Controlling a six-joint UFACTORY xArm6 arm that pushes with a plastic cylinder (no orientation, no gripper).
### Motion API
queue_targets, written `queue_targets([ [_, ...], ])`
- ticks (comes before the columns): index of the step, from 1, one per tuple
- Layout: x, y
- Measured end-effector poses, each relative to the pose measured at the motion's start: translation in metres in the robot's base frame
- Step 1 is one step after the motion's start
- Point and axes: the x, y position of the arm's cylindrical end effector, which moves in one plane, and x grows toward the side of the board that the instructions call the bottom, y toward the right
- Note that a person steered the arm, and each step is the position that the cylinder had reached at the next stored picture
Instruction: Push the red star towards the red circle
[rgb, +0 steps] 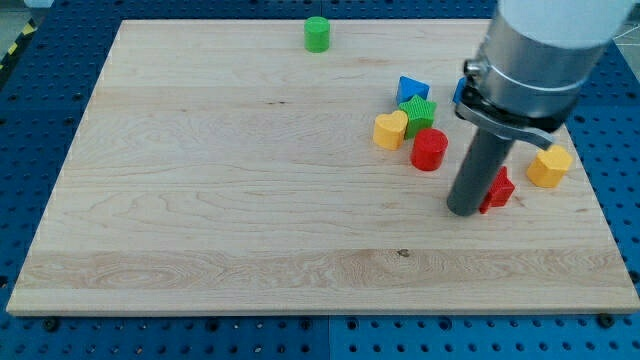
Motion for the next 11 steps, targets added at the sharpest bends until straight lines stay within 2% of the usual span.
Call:
queue_targets([
  [1, 0.032, 0.0],
  [2, 0.1, 0.041],
  [3, 0.092, 0.096],
  [4, 0.062, 0.096],
  [6, 0.053, 0.066],
  [9, 0.001, 0.048],
  [10, -0.004, 0.026],
  [11, 0.002, 0.03],
])
